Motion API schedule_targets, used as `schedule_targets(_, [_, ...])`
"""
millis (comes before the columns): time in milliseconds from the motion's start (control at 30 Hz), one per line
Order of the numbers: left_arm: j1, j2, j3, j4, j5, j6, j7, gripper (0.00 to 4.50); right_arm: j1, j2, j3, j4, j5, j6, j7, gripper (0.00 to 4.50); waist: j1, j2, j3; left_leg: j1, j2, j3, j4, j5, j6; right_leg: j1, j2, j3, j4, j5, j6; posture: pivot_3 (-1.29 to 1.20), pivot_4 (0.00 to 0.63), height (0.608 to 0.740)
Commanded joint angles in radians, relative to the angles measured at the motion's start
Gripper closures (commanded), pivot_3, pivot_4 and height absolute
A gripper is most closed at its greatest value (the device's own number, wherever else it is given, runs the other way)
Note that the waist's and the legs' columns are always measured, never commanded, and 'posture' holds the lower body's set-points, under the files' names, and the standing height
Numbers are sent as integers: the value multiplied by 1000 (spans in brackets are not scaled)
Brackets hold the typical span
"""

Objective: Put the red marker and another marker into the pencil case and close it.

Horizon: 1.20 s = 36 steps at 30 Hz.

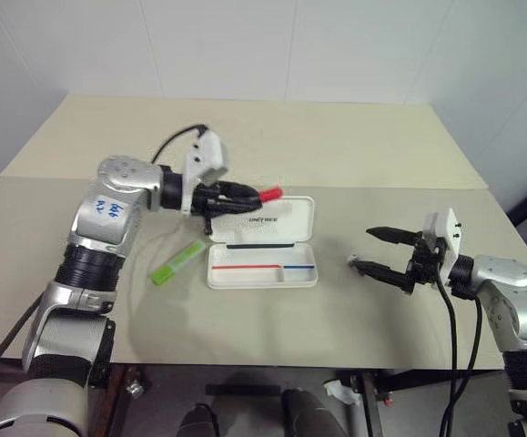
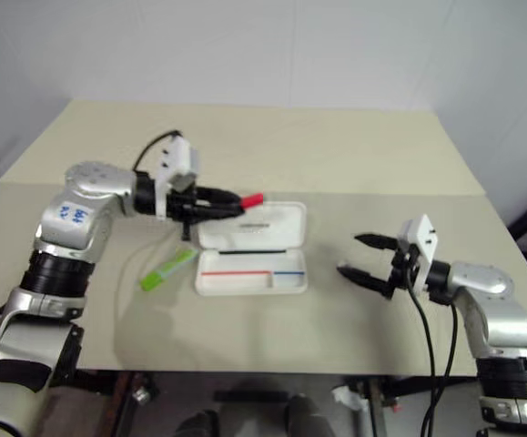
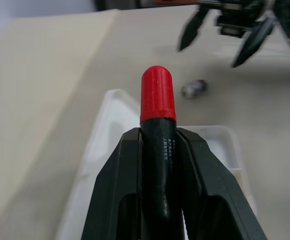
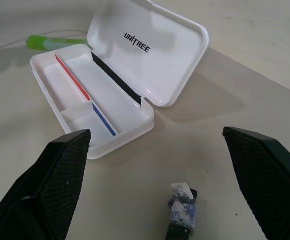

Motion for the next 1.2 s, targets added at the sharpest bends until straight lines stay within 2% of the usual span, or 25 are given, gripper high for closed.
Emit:
schedule_targets(33, [-23,-32,-37,27,7,25,-25,3880,13,-12,-35,-46,10,-21,-18,0,2,0,0,0,0,0,0,0,0,0,0,0,0,0,0,0,150,740])
schedule_targets(333, [-63,-121,-124,214,114,-13,-6,3880,71,-16,-55,-111,22,-6,-67,0,2,0,0,-1,0,0,2,0,0,0,0,1,0,0,0,0,150,740])
schedule_targets(633, [-57,-176,-142,254,162,-27,-6,3880,100,-13,-68,-144,23,1,-97,0,4,0,0,-1,0,0,2,0,0,0,0,1,0,0,0,0,150,740])
schedule_targets(933, [-55,-193,-155,285,207,-56,6,3880,104,-9,-64,-145,20,-1,-114,0,4,0,0,-1,0,0,2,0,0,0,0,1,0,0,0,0,150,740])
schedule_targets(1000, [-56,-195,-153,288,213,-59,8,3121,103,-8,-64,-144,21,-2,-117,0,4,0,0,-1,0,0,2,0,0,0,0,1,0,0,0,0,150,740])
schedule_targets(1200, [-50,-197,-151,269,214,-51,-5,1206,99,-8,-60,-137,18,-5,-119,0,4,0,0,-1,0,0,2,0,0,0,0,1,0,0,0,0,150,740])
